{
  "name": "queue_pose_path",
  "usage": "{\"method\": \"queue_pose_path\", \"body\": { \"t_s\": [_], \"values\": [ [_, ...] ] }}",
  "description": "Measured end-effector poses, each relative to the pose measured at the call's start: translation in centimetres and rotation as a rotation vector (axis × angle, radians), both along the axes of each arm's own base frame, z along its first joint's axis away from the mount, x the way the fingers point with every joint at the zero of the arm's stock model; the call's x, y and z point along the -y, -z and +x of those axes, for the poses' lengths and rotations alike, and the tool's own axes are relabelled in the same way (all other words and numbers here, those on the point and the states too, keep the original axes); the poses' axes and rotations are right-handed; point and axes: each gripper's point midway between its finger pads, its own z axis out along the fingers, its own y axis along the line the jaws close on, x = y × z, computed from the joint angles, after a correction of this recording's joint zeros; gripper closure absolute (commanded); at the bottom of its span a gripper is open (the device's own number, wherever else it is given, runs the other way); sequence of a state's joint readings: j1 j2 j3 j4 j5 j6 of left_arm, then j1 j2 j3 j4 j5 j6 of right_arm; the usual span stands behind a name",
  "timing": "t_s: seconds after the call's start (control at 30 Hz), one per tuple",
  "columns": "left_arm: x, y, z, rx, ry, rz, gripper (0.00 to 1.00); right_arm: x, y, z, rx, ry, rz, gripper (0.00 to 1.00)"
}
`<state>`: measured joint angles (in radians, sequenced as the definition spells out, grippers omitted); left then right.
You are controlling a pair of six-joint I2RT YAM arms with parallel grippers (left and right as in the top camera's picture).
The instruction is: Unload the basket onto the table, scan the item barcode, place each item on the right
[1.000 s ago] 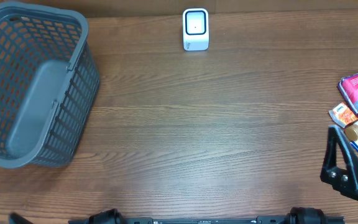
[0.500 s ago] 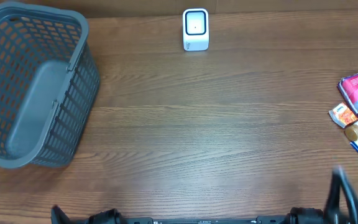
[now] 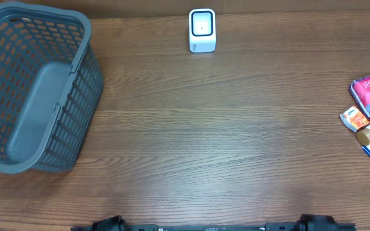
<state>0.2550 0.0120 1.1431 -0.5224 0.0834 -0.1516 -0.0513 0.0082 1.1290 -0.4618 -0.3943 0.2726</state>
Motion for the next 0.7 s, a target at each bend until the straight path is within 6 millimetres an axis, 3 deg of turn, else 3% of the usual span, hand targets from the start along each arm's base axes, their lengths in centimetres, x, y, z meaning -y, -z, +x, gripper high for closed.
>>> {"method": "queue_pose_path", "body": {
  "t_s": [0.43, 0.6, 0.7],
  "values": [
    [0.2, 0.0, 0.0, 0.001, 0.010, 0.003, 0.00, 0.4, 0.9, 1.3, -0.040, -0.088, 0.023, 0.00],
    [0.2, -0.3, -0.2, 0.016, 0.011, 0.007, 0.00, 1.3, 1.1, 4.3, -0.006, -0.039, 0.064, 0.00],
    [0.3, -0.4, -0.3, 0.020, 0.010, 0.009, 0.00, 1.6, 3.6, 8.1, -0.079, -0.013, 0.079, 0.00]
  ]
}}
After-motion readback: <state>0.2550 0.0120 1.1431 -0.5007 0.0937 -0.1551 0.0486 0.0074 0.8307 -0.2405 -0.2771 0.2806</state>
